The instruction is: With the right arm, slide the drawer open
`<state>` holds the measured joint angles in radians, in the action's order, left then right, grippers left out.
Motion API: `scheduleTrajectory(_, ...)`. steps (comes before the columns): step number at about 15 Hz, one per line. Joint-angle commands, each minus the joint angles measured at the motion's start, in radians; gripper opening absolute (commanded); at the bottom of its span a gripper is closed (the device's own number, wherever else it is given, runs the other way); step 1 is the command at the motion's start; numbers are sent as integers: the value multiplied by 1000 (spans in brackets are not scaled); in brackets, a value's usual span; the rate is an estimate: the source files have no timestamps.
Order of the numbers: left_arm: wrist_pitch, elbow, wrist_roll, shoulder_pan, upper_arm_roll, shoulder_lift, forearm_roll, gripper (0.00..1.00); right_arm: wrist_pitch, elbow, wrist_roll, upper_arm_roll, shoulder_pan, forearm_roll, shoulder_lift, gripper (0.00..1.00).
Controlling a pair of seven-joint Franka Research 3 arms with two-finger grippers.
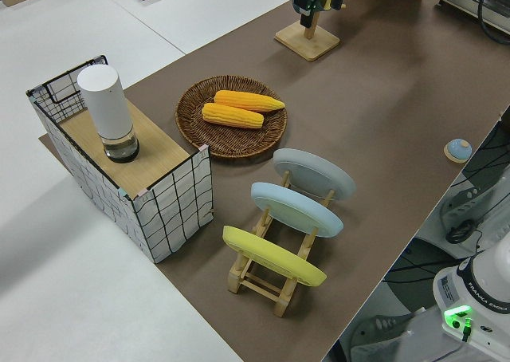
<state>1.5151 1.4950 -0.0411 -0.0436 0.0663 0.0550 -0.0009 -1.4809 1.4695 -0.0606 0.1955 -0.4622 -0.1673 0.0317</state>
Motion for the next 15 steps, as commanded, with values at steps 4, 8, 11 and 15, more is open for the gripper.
scheduleTrajectory(4, -18, -9, 10, 7, 0, -4, 18, 993, -4, 34, 123, 143, 53, 212, -7, 983)
scheduleTrajectory(8, -18, -10, 10, 7, 0, -4, 18, 993, -13, 34, 130, 166, 83, 196, 16, 985)
scheduleTrajectory(11, -18, -10, 10, 7, 0, -4, 18, 993, -30, 32, 122, 170, 89, 142, 30, 985)
scheduleTrajectory(15, -18, -10, 10, 7, 0, -4, 18, 993, -35, 31, 85, 168, 82, 134, 34, 983)
